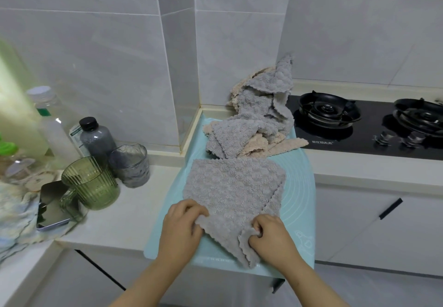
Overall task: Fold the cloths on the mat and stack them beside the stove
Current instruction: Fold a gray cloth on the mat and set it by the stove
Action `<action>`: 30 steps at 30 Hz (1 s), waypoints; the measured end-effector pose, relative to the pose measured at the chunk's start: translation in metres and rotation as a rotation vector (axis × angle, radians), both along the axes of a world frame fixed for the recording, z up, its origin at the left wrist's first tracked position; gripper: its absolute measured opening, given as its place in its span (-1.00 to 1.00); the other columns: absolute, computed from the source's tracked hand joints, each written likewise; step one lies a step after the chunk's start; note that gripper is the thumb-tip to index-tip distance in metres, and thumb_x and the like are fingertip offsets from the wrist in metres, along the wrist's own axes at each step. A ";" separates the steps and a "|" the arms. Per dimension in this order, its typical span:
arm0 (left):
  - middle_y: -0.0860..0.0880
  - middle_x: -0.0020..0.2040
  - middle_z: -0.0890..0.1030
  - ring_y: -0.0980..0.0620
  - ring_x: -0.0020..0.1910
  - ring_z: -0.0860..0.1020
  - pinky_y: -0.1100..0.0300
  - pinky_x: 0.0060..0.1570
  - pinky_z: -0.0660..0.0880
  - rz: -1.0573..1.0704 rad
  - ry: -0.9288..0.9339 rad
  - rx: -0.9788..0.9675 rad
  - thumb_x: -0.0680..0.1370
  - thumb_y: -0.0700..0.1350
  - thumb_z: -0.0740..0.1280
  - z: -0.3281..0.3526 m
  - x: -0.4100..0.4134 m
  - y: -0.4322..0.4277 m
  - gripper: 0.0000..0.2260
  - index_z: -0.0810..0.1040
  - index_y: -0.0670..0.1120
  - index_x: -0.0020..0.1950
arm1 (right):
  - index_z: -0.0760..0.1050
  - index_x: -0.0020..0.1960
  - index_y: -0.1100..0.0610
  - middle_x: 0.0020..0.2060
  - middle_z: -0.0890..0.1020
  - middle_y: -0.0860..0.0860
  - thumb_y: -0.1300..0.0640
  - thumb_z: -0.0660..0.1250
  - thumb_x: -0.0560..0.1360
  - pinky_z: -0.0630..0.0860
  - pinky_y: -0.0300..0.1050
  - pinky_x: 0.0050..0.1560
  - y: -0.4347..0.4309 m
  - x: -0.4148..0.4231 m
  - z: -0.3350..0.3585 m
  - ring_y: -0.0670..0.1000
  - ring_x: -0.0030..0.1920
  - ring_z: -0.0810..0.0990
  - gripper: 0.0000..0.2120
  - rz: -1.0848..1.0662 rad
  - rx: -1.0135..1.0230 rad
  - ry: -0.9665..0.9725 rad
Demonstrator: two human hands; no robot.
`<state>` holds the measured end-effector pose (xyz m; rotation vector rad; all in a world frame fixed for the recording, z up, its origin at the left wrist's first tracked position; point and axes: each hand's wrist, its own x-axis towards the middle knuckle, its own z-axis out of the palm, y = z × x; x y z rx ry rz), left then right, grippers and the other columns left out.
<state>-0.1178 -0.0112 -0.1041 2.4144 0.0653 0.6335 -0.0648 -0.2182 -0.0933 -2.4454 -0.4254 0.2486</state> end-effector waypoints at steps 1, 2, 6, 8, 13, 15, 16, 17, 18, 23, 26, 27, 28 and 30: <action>0.10 -0.12 0.46 0.12 -0.11 0.36 0.36 -0.12 0.25 0.036 -0.048 -0.005 0.33 -0.11 0.10 0.002 0.001 0.001 -0.76 0.48 0.11 -0.12 | 0.17 -0.36 0.00 -0.34 0.35 -0.13 0.23 0.24 0.38 0.34 -0.16 -0.11 0.001 0.000 0.000 -0.01 -0.12 0.35 -0.71 -0.002 0.003 0.000; 0.09 -0.14 0.44 0.13 -0.13 0.35 0.41 -0.14 0.23 0.067 -0.084 -0.026 0.35 -0.12 0.10 0.005 0.001 0.001 -0.77 0.50 0.09 -0.14 | 0.17 -0.36 0.00 -0.34 0.35 -0.13 0.23 0.23 0.38 0.34 -0.15 -0.12 0.001 0.001 0.001 -0.01 -0.11 0.35 -0.71 -0.003 0.002 -0.002; 0.18 -0.15 0.40 0.28 -0.18 0.41 0.52 -0.18 0.31 0.049 0.017 -0.092 0.39 -0.02 0.07 0.011 -0.001 0.005 -0.79 0.46 0.12 -0.10 | 0.17 -0.36 -0.01 -0.34 0.35 -0.14 0.21 0.22 0.40 0.33 -0.16 -0.13 0.001 0.000 -0.001 -0.01 -0.10 0.35 -0.72 -0.010 -0.009 -0.027; 0.20 -0.05 0.43 0.28 -0.12 0.44 0.42 -0.19 0.33 -0.058 0.103 -0.005 0.39 0.03 0.01 0.008 -0.002 0.006 -0.78 0.39 0.16 -0.06 | 0.17 -0.35 -0.02 -0.32 0.35 -0.15 0.21 0.21 0.41 0.33 -0.17 -0.13 0.001 -0.001 -0.001 -0.02 -0.08 0.35 -0.72 -0.012 -0.012 -0.034; 0.12 0.25 0.48 0.06 0.24 0.43 0.21 0.17 0.32 -0.176 0.350 0.179 0.40 0.09 0.34 0.002 -0.005 0.004 -0.49 0.36 0.11 0.34 | 0.17 -0.33 -0.03 -0.31 0.35 -0.16 0.23 0.21 0.40 0.33 -0.17 -0.11 0.000 0.001 0.001 -0.02 -0.08 0.35 -0.72 0.019 -0.029 -0.017; 0.11 0.18 0.55 0.05 0.17 0.50 0.30 0.10 0.35 -0.148 0.327 0.062 0.39 -0.10 0.38 0.002 -0.003 0.009 -0.51 0.42 0.16 0.29 | 0.18 -0.32 -0.06 -0.30 0.37 -0.16 0.26 0.21 0.40 0.31 -0.20 -0.13 -0.002 0.001 0.003 -0.03 -0.09 0.34 -0.71 0.048 -0.017 0.004; 0.17 0.08 0.59 0.10 0.08 0.54 0.40 0.02 0.36 -0.118 0.323 -0.019 0.39 -0.20 0.37 0.005 -0.001 0.014 -0.55 0.48 0.12 0.23 | 0.21 -0.31 -0.06 -0.30 0.38 -0.16 0.28 0.20 0.40 0.30 -0.23 -0.16 -0.003 0.001 0.005 -0.03 -0.11 0.35 -0.71 0.061 0.007 0.022; 0.25 -0.05 0.61 0.19 -0.04 0.56 0.50 -0.05 0.35 -0.082 0.314 -0.077 0.40 -0.28 0.34 0.007 0.003 0.020 -0.60 0.54 0.08 0.15 | 0.26 -0.31 -0.05 -0.31 0.41 -0.15 0.31 0.20 0.41 0.29 -0.28 -0.20 -0.005 0.002 0.008 -0.04 -0.14 0.37 -0.71 0.063 0.051 0.045; 0.32 -0.14 0.60 0.24 -0.11 0.56 0.54 -0.10 0.35 -0.058 0.295 -0.101 0.40 -0.34 0.32 0.013 0.005 0.025 -0.64 0.57 0.09 0.04 | 0.31 -0.31 -0.01 -0.32 0.43 -0.12 0.34 0.20 0.41 0.30 -0.31 -0.23 -0.008 0.003 0.011 -0.06 -0.19 0.39 -0.73 0.046 0.111 0.075; 0.23 -0.14 0.59 0.40 -0.03 0.48 0.57 -0.06 0.32 -0.258 0.366 -0.085 0.36 -0.18 0.38 0.040 0.002 0.024 -0.73 0.48 0.21 -0.16 | 0.41 -0.31 0.11 -0.35 0.48 -0.05 0.36 0.23 0.42 0.29 -0.36 -0.33 -0.026 0.005 0.021 -0.08 -0.30 0.39 -0.79 -0.205 0.406 0.201; 0.26 0.09 0.45 0.38 0.09 0.39 0.53 0.13 0.24 -0.457 0.565 0.091 0.26 0.24 0.38 0.032 -0.006 0.013 -0.54 0.47 0.16 0.12 | 0.41 -0.30 0.12 -0.35 0.47 -0.02 0.33 0.24 0.44 0.28 -0.21 -0.26 -0.033 0.004 0.021 -0.04 -0.28 0.38 -0.81 -0.270 0.431 0.259; 0.25 0.15 0.42 0.34 0.16 0.34 0.49 0.18 0.21 -0.477 0.575 0.176 0.26 0.27 0.39 0.026 -0.007 0.011 -0.44 0.44 0.14 0.21 | 0.42 -0.28 0.13 -0.34 0.48 -0.02 0.33 0.24 0.44 0.29 -0.20 -0.25 -0.035 0.003 0.021 -0.04 -0.27 0.39 -0.83 -0.265 0.418 0.274; 0.23 0.20 0.38 0.30 0.21 0.29 0.47 0.22 0.17 -0.486 0.567 0.241 0.27 0.25 0.41 0.021 -0.007 0.010 -0.40 0.42 0.12 0.27 | 0.42 -0.27 0.13 -0.32 0.49 -0.02 0.32 0.23 0.45 0.30 -0.21 -0.23 -0.036 0.003 0.022 -0.04 -0.25 0.41 -0.84 -0.251 0.403 0.287; 0.20 0.28 0.28 0.31 0.26 0.17 0.46 0.26 0.10 -0.496 0.556 0.324 0.30 0.18 0.43 0.017 -0.008 0.010 -0.34 0.35 0.11 0.36 | 0.43 -0.25 0.13 -0.30 0.51 -0.03 0.31 0.23 0.45 0.32 -0.22 -0.22 -0.037 0.003 0.025 -0.06 -0.24 0.42 -0.86 -0.237 0.384 0.305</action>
